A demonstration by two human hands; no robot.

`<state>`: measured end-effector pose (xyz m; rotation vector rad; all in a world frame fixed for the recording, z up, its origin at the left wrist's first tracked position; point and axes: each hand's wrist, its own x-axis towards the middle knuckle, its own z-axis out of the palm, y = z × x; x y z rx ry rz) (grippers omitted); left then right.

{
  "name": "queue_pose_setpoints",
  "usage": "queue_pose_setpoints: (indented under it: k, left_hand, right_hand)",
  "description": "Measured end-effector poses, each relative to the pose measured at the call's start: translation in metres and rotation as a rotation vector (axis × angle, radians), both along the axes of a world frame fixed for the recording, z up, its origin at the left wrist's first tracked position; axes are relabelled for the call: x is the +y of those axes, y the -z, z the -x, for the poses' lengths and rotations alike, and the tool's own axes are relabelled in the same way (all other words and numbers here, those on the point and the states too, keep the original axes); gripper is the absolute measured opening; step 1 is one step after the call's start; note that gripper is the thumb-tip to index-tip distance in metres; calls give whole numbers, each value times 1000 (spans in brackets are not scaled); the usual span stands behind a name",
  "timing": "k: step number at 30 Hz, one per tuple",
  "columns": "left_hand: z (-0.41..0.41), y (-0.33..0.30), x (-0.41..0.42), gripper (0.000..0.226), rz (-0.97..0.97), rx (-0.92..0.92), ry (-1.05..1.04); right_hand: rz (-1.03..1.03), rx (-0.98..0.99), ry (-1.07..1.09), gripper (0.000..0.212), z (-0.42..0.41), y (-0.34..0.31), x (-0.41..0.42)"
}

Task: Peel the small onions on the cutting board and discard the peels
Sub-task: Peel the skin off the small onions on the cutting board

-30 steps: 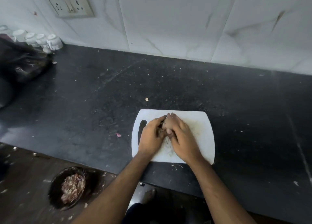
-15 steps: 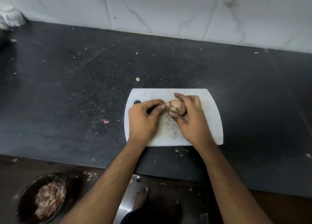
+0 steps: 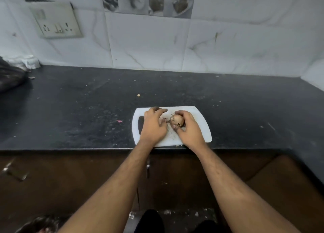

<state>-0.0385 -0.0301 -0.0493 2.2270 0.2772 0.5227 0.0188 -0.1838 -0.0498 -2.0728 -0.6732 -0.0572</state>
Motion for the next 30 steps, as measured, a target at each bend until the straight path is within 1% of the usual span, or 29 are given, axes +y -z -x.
queue_pose_setpoints:
  k: [3, 5, 8, 12, 14, 16, 18, 19, 21, 22, 24, 26, 28, 30]
  left_hand:
    - [8, -1, -8, 34, 36, 35, 150]
    - [8, -2, -10, 37, 30, 65, 212]
    - [6, 0, -8, 37, 22, 63, 228]
    - [4, 4, -4, 45, 41, 23, 201]
    - [4, 6, -2, 46, 63, -14, 190]
    - [3, 6, -1, 48, 96, -36, 206]
    - [2, 8, 1, 54, 132, -33, 230]
    - [2, 8, 2, 59, 149, -24, 245]
    - [2, 8, 2, 67, 175, -2, 287]
    - [3, 7, 2, 68, 172, 3, 303]
    - [4, 6, 0, 64, 160, -5, 293]
    - [4, 6, -3, 60, 150, -11, 267]
    - [2, 8, -2, 55, 148, -6, 248]
    - [-2, 10, 1, 51, 126, -7, 230]
  right_hand:
    - [-28, -106, 13, 44, 15, 2, -4]
    - [-47, -144, 8, 45, 21, 5, -6]
    - [-14, -191, 4, 47, 21, 9, -5]
    - [-23, -193, 18, 41, 12, 9, -4]
    - [-77, -118, -7, 43, 10, 10, -6]
    - [-113, -30, -43, 54, 11, 10, -10]
    - [-97, -26, -60, 58, 11, 10, -12]
    - [-108, -10, -57, 56, 10, 10, -12]
    - [-198, 103, -30, 50, 8, 8, -13]
    - [-241, 156, -12, 49, 7, 7, -13]
    - [-270, 209, 19, 51, 5, 7, -15]
    - [-258, 208, 48, 50, 4, 8, -15]
    - [-272, 217, 72, 42, 4, 8, -16]
    - [-345, 246, 86, 26, 4, 7, -17]
